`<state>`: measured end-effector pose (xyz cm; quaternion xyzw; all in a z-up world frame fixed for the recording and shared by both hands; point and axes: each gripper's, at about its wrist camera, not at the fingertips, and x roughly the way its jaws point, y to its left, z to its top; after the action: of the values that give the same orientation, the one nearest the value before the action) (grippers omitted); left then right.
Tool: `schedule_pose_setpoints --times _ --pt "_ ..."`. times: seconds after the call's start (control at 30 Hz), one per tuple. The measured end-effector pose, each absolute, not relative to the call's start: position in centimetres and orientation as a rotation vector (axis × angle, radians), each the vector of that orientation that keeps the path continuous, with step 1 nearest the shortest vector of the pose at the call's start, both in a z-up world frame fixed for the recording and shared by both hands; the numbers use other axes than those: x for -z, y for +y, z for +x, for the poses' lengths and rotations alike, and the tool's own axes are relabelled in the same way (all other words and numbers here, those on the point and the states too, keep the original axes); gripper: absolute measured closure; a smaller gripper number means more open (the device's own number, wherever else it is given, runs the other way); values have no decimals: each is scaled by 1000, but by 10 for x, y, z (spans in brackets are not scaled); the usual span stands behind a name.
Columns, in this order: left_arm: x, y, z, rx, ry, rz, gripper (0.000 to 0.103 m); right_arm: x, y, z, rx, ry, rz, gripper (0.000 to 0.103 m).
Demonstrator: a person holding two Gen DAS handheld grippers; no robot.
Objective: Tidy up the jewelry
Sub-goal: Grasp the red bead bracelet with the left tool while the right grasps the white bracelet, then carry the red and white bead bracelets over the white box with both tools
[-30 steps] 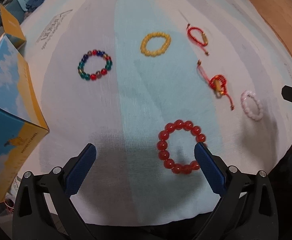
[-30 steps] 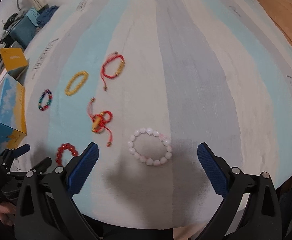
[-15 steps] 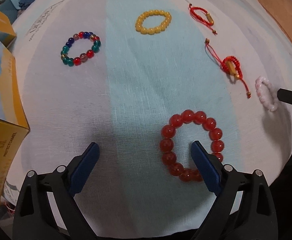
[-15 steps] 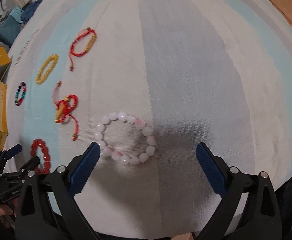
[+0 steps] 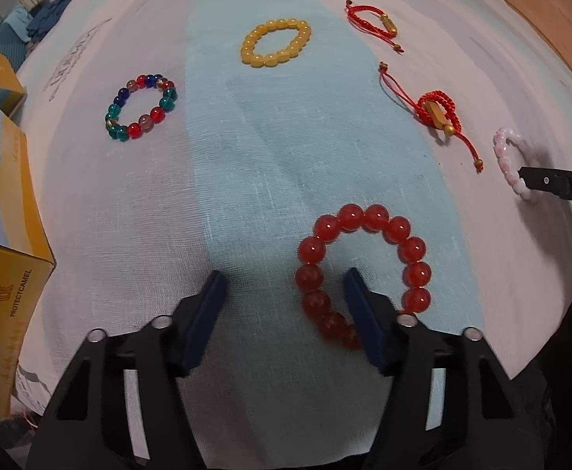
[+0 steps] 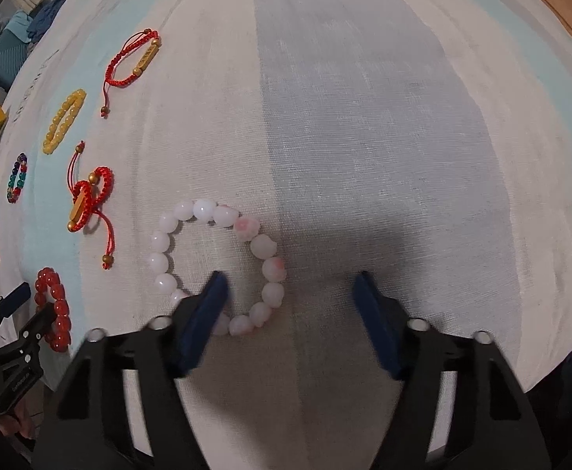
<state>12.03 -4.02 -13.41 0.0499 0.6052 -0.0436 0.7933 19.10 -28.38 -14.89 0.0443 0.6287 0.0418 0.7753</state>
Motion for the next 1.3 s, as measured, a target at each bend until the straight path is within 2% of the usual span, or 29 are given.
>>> schedule_pose_setpoints --times 0.07,0.1,0.17,0.27,0.33,0.87,1.3 --pt "133 -37 119 101 1300 113 57 148 -285 190 -88 1359 91 63" --pt "132 -36 119 105 1300 108 63 148 -286 188 -86 1358 87 67" --pt "132 -36 114 106 1296 102 72 145 -284 187 -86 1360 82 83" --pt "131 -36 112 108 1302 95 85 141 -280 184 -75 1360 78 93" --pt "129 -35 112 100 1311 94 90 137 -278 183 -68 1364 88 93" --pt "115 -40 105 103 1317 62 90 84 -256 149 -88 1272 111 94" --pt "77 -29 112 112 1249 42 90 53 -260 146 -106 1199 92 94"
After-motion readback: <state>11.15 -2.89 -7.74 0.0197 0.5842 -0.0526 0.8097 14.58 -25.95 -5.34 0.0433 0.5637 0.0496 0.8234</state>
